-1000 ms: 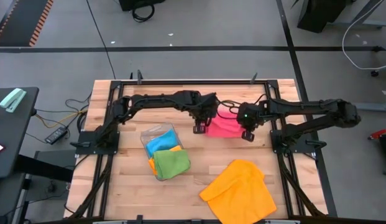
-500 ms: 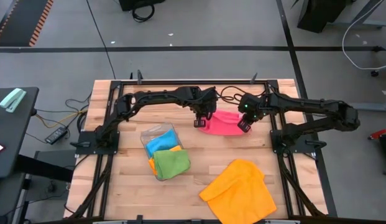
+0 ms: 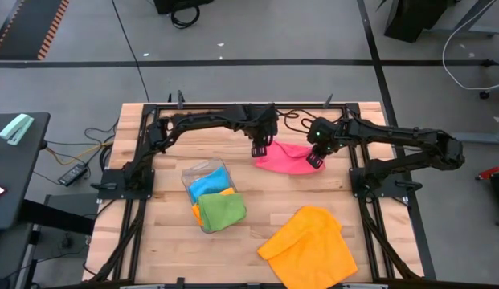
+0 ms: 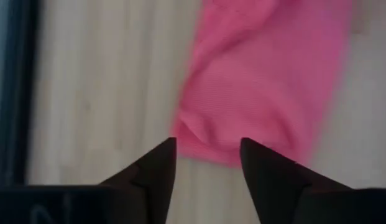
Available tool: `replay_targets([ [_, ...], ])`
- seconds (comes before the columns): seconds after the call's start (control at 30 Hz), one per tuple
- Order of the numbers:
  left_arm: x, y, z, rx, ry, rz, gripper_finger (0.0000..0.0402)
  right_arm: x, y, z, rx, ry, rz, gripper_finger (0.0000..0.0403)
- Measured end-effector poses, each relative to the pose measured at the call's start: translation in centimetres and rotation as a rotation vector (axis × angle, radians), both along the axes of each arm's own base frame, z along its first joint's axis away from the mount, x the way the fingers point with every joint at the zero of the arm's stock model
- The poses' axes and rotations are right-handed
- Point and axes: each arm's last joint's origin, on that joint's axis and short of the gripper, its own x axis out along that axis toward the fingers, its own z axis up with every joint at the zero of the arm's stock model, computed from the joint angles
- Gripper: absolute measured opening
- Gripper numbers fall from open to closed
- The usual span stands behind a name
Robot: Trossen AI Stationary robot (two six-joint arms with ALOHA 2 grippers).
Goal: Fold microfiber towels
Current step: Fold the pink towel
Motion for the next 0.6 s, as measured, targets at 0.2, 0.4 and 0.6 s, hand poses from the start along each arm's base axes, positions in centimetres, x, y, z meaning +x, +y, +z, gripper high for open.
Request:
replay_targets([
  [0.2,-1.4,-1.5,0.5,-0.228,0.082,-0.013,0.0196,0.0,-0.8,0.1,-0.076,0.001,0.005,0.0023],
  [0.4,-1.0,-1.9,-1.3,-0.342,0.023,0.141,0.0180,0.1,-1.2,0.3,-0.081,-0.031,0.003,0.0023],
  [0.6,-1.8,-2.1,-4.8,-0.430,0.042,0.219,0.0186,0.2,-1.1,0.3,-0.070,-0.044,0.009,0.0023],
])
